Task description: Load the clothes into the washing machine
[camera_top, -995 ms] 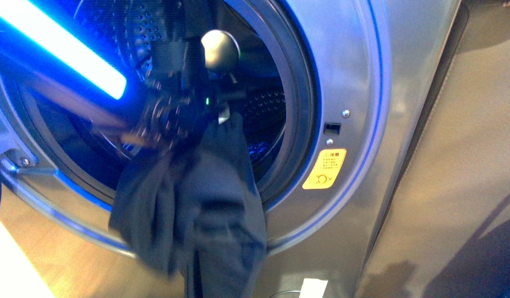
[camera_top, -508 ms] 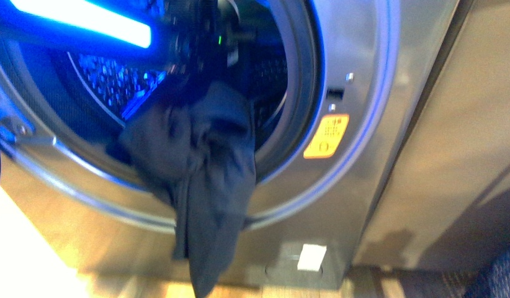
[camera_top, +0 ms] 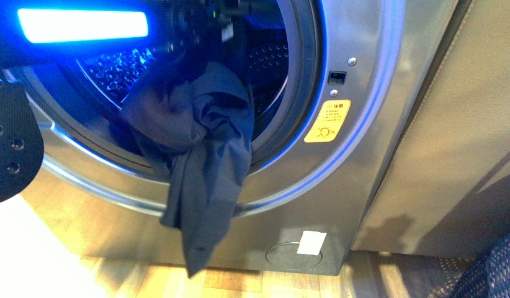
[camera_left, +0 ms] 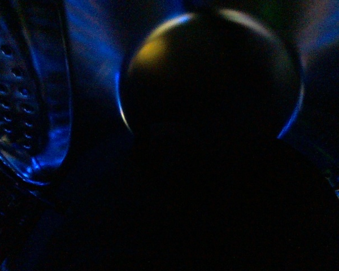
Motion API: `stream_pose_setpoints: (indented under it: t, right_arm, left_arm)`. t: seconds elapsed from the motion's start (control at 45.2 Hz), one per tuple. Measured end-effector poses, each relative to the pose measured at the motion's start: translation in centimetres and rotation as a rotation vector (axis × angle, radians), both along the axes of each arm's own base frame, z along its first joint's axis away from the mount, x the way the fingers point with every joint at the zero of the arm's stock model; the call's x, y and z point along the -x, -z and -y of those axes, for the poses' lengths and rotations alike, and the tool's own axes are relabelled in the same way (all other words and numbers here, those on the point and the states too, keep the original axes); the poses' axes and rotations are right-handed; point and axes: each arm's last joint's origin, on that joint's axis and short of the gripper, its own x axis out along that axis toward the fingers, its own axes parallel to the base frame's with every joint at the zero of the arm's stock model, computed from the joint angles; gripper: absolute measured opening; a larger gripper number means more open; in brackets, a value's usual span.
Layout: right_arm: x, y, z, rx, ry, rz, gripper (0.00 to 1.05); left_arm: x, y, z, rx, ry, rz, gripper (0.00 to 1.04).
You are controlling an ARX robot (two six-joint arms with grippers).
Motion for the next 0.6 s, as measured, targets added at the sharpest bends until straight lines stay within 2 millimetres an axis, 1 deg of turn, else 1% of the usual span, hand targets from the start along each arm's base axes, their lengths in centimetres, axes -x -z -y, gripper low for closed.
stream_pose_setpoints:
  t: [0.066,0.155,0.177,0.309,0.332,0.398,0.42,0.486,0.508,0.597]
  right_arm:
    - [0.0,0.0,0.0,0.0,0.0,0.0,0.02]
    - [0.0,0.0,0.0,0.0,0.0,0.0,0.02]
    - [0.0,0.0,0.0,0.0,0.0,0.0,0.02]
    - [0.0,0.0,0.0,0.0,0.0,0.0,0.02]
    - [0.0,0.0,0.0,0.0,0.0,0.0,0.02]
    - [0.0,0.0,0.0,0.0,0.0,0.0,0.02]
    - [0.0,0.0,0.0,0.0,0.0,0.0,0.02]
    - [0.0,0.0,0.0,0.0,0.0,0.0,0.02]
    - [0.0,0.0,0.0,0.0,0.0,0.0,0.02]
    - [0.0,0.0,0.0,0.0,0.0,0.0,0.02]
  left_arm:
    - [-0.1,0.5,-0.1,-0.005,-0.005,-0.016,0.08]
    - [-0.3,2.1,-0.6,-0.017,-0.022,-0.065,0.08]
    - [-0.3,2.1,-0.6,-0.017,-0.022,-0.065,0.08]
    - [-0.7,4.9,-1.5,-0.027,-0.041,-0.133,0.08]
    - [-0.8,5.3,-1.7,-0.029,-0.044,-0.142,0.11]
    - [-0.9,6.3,-2.1,-0.033,-0.035,-0.166,0.25]
    - [-1.0,6.8,-2.2,-0.035,-0.032,-0.175,0.34]
    - [-1.0,7.2,-2.3,-0.037,-0.027,-0.18,0.44]
    - [-1.0,7.4,-2.3,-0.036,-0.015,-0.177,0.54]
    - [-0.9,8.0,-2.2,-0.035,-0.007,-0.145,0.71]
